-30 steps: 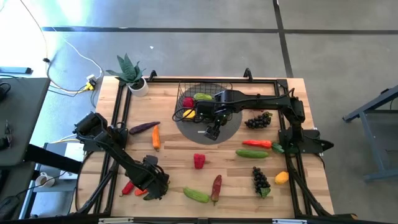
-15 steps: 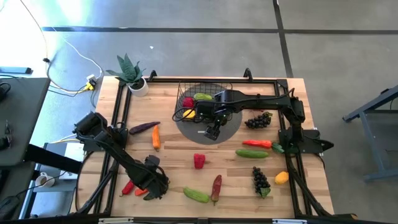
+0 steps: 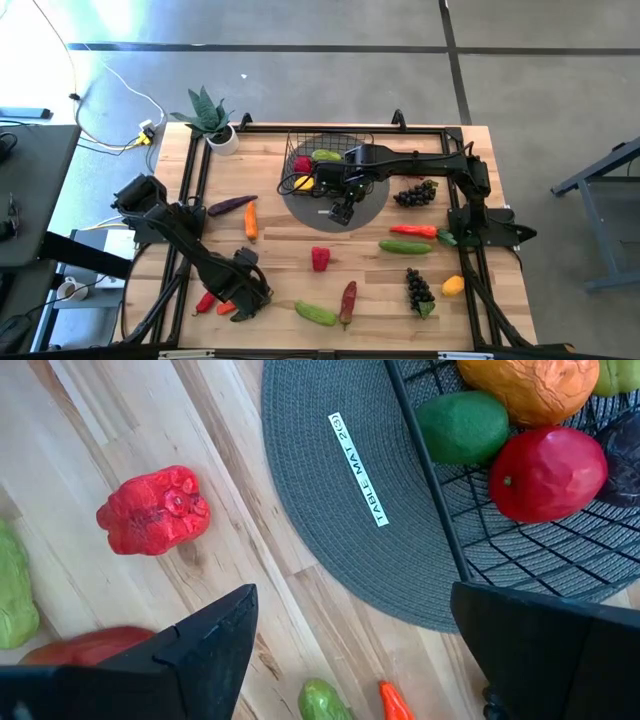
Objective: Build produce basket
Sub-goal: Put the onion into the wire basket
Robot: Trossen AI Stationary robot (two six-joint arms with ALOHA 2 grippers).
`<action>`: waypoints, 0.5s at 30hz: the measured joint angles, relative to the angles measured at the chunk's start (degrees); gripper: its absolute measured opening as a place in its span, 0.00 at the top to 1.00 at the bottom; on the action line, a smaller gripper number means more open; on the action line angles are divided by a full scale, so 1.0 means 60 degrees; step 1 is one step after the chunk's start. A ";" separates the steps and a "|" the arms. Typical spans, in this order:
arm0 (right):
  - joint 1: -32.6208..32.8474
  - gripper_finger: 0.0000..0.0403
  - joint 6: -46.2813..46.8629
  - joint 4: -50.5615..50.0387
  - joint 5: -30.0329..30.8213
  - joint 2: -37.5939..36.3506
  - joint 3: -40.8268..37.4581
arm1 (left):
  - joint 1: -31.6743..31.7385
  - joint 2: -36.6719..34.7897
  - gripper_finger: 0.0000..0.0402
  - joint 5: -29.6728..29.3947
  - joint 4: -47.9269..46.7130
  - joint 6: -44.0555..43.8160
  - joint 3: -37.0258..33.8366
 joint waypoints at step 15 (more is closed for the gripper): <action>0.0004 0.22 0.1456 -0.0319 -0.0225 0.0000 0.0000 | 0.1490 -0.1750 0.42 -0.2144 -0.0132 0.2835 0.0015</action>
